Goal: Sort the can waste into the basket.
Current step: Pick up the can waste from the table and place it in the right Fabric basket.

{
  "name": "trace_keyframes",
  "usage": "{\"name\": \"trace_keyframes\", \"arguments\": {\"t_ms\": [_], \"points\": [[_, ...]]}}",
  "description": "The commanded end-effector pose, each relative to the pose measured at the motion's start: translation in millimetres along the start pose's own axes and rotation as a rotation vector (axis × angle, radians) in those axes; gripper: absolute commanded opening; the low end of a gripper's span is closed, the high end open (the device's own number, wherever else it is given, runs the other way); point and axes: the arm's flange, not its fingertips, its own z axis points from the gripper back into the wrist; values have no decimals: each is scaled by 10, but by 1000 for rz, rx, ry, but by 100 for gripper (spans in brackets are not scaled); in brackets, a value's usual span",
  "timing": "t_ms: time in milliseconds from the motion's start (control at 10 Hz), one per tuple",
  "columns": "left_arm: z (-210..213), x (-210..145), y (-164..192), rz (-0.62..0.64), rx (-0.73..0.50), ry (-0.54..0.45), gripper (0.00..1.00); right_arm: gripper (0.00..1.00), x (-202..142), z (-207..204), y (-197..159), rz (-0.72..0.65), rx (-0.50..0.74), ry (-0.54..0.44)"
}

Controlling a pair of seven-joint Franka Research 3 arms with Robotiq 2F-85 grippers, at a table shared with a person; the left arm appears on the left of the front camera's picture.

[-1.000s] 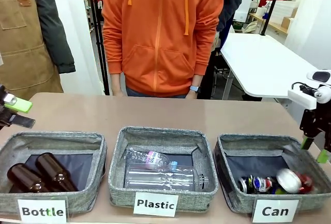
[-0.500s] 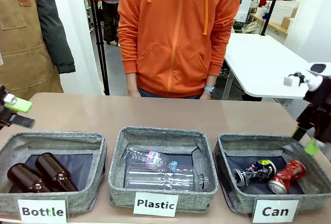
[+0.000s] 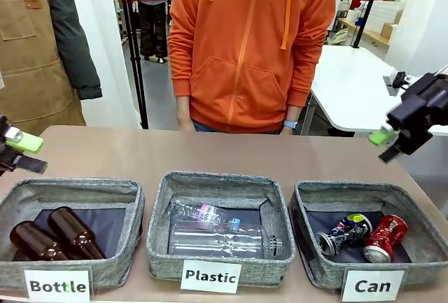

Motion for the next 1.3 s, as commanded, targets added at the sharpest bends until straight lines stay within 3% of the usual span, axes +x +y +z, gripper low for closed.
{"name": "trace_keyframes", "arguments": {"t_ms": [0, 100, 200, 1200], "points": [[10, -21, -17, 6, -8, 1, 100, 100, 93, 8, 26, -764, 557, -825], [10, -21, -17, 6, -8, 1, 100, 100, 115, -10, -25, -769, 558, -817], [10, -21, -17, 6, -8, 1, 100, 100, 64, 45, -52, -139, 64, -69], [10, -21, -17, 6, -8, 1, 100, 100, 64, 45, -52, -139, 64, -69]]}}
